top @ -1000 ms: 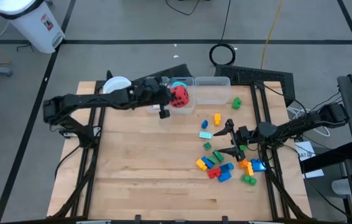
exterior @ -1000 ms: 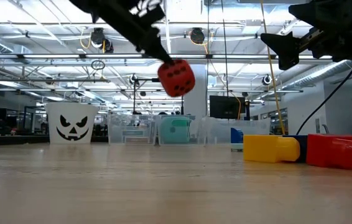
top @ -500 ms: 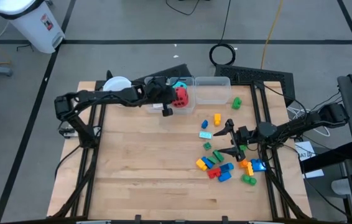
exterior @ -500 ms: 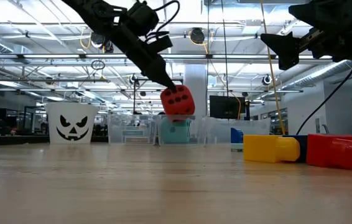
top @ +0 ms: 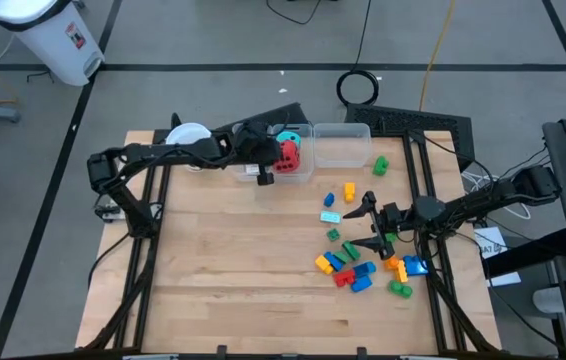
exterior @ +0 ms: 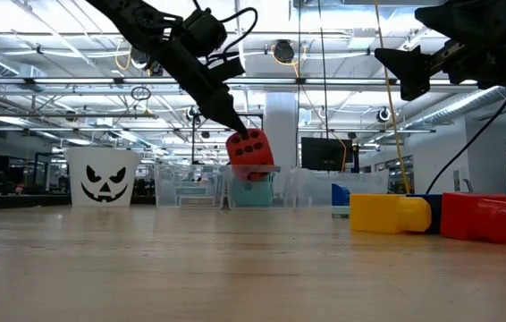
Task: Pick & Place Toys
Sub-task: Put the red dice into the middle transparent bin, then put the green game piece into the right transparent bin
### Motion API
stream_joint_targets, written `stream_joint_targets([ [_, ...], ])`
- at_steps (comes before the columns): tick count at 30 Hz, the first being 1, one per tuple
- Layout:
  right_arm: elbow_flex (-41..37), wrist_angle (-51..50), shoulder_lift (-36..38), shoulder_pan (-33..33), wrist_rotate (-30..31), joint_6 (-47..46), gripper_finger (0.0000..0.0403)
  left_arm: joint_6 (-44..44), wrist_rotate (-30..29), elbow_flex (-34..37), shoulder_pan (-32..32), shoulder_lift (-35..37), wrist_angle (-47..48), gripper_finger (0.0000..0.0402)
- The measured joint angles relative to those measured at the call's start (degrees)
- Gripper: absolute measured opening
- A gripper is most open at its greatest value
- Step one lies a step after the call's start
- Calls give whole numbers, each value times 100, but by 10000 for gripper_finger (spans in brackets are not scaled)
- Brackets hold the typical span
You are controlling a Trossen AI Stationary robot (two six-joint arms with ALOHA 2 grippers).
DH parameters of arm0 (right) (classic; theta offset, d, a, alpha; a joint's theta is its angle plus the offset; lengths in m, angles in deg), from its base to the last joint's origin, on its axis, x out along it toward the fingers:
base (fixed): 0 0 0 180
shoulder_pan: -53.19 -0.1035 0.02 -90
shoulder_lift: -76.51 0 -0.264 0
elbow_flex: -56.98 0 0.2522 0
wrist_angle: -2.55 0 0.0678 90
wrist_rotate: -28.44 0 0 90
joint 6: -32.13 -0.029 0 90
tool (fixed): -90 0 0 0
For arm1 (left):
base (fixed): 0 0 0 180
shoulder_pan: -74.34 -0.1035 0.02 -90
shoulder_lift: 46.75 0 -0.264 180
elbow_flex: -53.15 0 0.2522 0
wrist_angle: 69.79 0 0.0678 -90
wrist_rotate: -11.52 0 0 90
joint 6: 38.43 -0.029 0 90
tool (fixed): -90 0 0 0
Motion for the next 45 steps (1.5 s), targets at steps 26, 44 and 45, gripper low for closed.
stream_joint_targets([
  [26, 0, 0, 0, 0, 0, -2, 315, -594, -1779, -1, 657, -695, -337, 190],
  [44, -2, 378, 2, 124, 22, 650, 315, 1905, 2234, 1382, -324, 3145, 553, 287],
  [45, -2, 496, 2, 163, 21, 740, 315, 1997, 2220, 1664, -363, 3459, 486, 287],
])
